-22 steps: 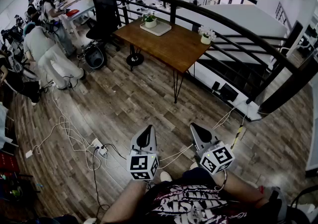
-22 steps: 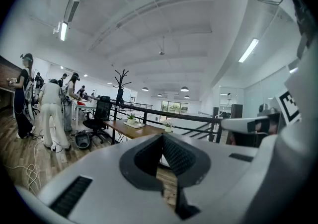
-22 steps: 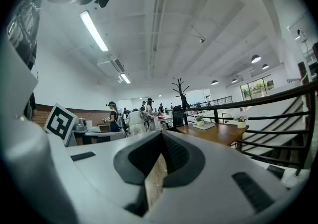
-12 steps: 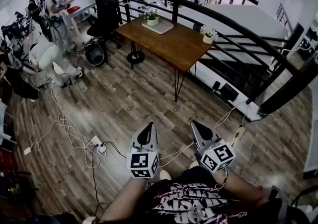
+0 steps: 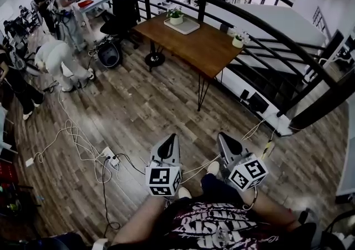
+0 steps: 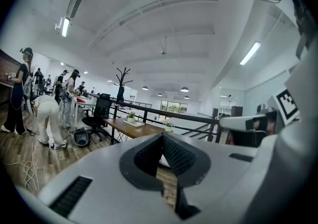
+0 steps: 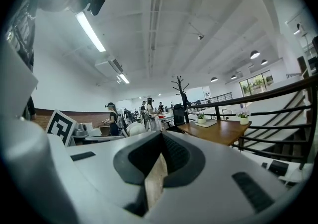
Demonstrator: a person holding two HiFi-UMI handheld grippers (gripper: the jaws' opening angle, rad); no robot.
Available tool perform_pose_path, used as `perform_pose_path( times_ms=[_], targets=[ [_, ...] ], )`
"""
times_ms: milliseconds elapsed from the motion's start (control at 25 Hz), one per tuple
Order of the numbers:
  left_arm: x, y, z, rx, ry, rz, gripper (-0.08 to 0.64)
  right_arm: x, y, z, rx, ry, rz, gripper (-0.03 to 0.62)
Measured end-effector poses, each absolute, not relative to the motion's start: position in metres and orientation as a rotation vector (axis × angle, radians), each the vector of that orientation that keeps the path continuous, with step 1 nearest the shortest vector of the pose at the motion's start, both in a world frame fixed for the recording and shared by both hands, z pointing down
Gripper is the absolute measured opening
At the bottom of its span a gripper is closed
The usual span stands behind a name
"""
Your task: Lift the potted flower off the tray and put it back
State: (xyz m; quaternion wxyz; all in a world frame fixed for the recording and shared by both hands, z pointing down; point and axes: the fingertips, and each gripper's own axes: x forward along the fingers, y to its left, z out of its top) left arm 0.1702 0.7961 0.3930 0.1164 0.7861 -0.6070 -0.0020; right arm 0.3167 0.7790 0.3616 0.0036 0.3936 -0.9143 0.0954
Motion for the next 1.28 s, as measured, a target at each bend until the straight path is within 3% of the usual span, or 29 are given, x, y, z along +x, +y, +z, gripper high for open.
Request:
perform_pose_path(
  times_ms=[800,1280],
  targets=[
    [0.076,0.745,0.41,2.11,-1.94,0.018,0.008,0.237,0.7,0.369,1.04,-2.906,0.368,-0.002],
    [0.038,0.619,0.435,2.006,-2.022,0.105,0.008,0.227,0.541,0.387,1.019,-2.929,0.303,-0.002]
  ],
)
